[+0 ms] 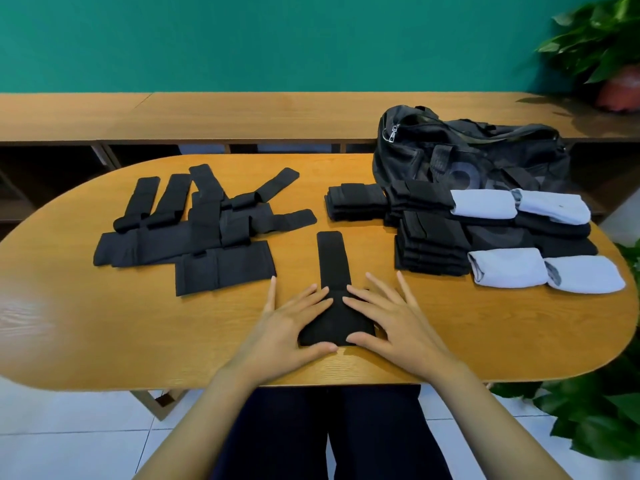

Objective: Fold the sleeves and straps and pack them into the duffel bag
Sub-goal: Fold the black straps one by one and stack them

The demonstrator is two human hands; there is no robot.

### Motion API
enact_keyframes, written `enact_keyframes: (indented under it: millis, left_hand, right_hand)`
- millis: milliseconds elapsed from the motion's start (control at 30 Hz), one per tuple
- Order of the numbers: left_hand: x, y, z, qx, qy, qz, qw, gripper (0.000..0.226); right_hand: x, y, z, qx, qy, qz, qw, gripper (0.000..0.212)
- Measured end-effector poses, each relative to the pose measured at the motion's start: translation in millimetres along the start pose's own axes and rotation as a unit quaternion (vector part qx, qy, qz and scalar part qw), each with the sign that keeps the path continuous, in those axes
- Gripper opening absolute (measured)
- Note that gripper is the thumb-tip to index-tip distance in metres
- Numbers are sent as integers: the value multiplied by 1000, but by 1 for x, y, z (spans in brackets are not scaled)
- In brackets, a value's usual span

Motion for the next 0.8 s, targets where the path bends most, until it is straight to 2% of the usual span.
enact_keyframes:
  millis: [233,433,600,800]
  left_hand:
    - [-1,-4,-1,10,-20,24,999,70]
    - [2,-7,-1,4,-22,46,999,69]
    - [7,-14,1,20,-10,93,995,61]
    - [12,-23,7,19,19,144,989,50]
  right_hand:
    - [1,4,-5,24,-22,7,999,78]
    - [3,1,-6,25,-31,52,998,65]
    - [6,-4,-5,6,-37,90,995,60]
    - [12,-13,-12,-17,-83,158,984,52]
Point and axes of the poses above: each hand's wrist, its own x-axis away from the middle knuckle, its own y-axis out of the palm, z = x × y, the point moved 8 cm from there along -x, towards the middle knuckle, and after that the axes turned 14 degrees about -x, right-handed, at the moved point
